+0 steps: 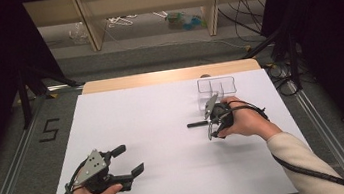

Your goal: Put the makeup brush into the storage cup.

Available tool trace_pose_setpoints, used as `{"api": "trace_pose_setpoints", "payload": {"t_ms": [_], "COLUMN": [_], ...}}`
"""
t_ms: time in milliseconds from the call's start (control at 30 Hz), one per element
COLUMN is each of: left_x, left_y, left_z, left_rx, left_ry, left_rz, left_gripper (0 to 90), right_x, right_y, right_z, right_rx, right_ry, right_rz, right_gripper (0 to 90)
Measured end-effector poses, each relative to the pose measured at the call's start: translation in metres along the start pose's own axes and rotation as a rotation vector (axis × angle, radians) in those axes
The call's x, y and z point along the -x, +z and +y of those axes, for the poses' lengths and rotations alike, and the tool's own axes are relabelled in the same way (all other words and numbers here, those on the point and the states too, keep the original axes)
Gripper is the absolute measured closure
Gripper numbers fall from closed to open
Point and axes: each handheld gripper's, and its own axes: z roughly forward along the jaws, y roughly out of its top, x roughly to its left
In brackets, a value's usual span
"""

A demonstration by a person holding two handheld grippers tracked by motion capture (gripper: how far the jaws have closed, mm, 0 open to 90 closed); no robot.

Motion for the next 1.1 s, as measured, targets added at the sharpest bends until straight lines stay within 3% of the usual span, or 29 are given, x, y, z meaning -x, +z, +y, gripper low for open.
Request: {"api": "trace_pose_setpoints", "payload": {"t_ms": [467,667,833,1000,1100], "left_x": [0.000,0.000,0.000,0.000,0.000], "left_y": [0.001,0.001,0.001,0.001,0.001], "left_z": [0.000,0.000,-0.001,-0.001,-0.001], "left_rx": [0.000,-0.003,-0.003,-0.004,-0.004], "left_ry": [-0.004,0.000,-0.001,-0.002,-0.003], "left_rz": [-0.005,-0.009,-0.010,-0.012,-0.014], "left_gripper": [12.4,12.5,12.7,12.8,12.9], "right_x": [0.022,0.033,0.042,0.045,0.044], "right_y": [0.031,0.038,0.042,0.041,0.040], "right_z": [0.022,0.027,0.027,0.027,0.027], "right_rx": [-0.075,-0.079,-0.091,-0.103,-0.119], "right_ry": [-0.015,0.010,0.042,0.073,0.060], "right_rz": [0.038,0.069,0.121,0.165,0.159], "right_gripper": [38.2,39.1,40.5,50.1,59.0]}}
